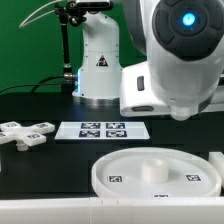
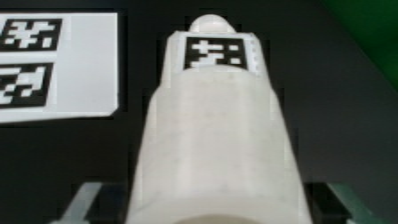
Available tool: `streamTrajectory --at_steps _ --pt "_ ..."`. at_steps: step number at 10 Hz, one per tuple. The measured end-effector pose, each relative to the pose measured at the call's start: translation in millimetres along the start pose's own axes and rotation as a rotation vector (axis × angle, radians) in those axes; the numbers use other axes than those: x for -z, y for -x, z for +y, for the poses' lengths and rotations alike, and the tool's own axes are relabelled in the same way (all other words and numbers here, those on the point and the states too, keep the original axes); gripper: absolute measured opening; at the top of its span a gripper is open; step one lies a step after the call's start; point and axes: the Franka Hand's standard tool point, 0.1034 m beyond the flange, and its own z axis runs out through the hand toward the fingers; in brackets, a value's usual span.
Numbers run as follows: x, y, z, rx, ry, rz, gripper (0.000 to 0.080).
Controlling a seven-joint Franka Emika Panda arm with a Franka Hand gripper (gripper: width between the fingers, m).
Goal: Assemble round table
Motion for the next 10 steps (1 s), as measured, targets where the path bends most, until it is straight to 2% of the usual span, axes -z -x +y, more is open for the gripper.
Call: streamTrajectory --at_steps 1,2,3,4,6,7,8,10 --pt "-1.1 0.5 0.4 -0.001 0.0 -0.001 0.0409" --pt "1.4 -5.9 -0.5 0.003 -0.005 0.037 0.0409" --pt "0.9 -21.7 3.9 0.053 -0.014 0.122 0.0409" --pt "8.0 -22.7 8.0 0.063 -0.02 0.181 0.0409" --pt "49.6 -7.7 4.1 0.094 -0.023 0.278 0.0409" --pt "64.4 -9.8 -0.9 0.099 -0.027 0.358 0.0409" --pt "67.3 -15.3 -1.4 0.096 -0.03 0.463 0.0409" --pt "66.5 -15.8 0.6 0.09 -0.028 0.581 0.0409"
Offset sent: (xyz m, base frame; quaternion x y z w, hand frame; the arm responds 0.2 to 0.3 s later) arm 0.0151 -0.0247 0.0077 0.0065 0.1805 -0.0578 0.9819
